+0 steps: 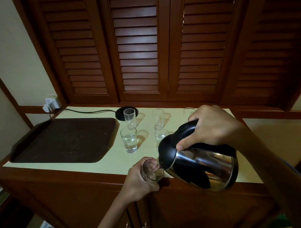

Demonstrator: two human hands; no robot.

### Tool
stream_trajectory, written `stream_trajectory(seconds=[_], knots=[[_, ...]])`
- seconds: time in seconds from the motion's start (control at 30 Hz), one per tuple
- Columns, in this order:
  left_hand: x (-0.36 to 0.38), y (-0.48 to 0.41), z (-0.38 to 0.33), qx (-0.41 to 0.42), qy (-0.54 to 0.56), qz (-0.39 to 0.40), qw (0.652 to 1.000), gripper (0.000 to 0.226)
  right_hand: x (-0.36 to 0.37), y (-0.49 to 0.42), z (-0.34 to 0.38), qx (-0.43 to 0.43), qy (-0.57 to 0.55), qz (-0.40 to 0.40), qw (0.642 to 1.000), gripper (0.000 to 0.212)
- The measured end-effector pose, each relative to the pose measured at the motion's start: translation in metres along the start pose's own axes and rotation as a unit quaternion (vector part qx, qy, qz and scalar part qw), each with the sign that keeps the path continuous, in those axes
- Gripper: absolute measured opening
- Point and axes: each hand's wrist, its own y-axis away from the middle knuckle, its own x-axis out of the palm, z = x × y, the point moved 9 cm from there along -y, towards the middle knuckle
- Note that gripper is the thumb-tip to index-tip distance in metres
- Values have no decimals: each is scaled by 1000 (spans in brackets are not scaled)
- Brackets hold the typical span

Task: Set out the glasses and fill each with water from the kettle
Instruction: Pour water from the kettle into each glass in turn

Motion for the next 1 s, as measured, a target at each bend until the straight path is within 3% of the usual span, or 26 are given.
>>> stream_trajectory(seconds=[0.23,0.43,0.87,1.0], knots=[[2,-3,-5,2,1,-2,1000,66,-5,3,-6,12,-6,-9,1000,59],[7,-6,-9,2,8,-4,1000,67,-12,6,-15,22,-23,-18,999,83],[37,-9,-23,4,19,3,1000,68,-27,12,-44,31,-20,-10,999,71],[51,-12,-31,2,36,7,999,66,-34,13,-66,30,-54,-15,998,58]])
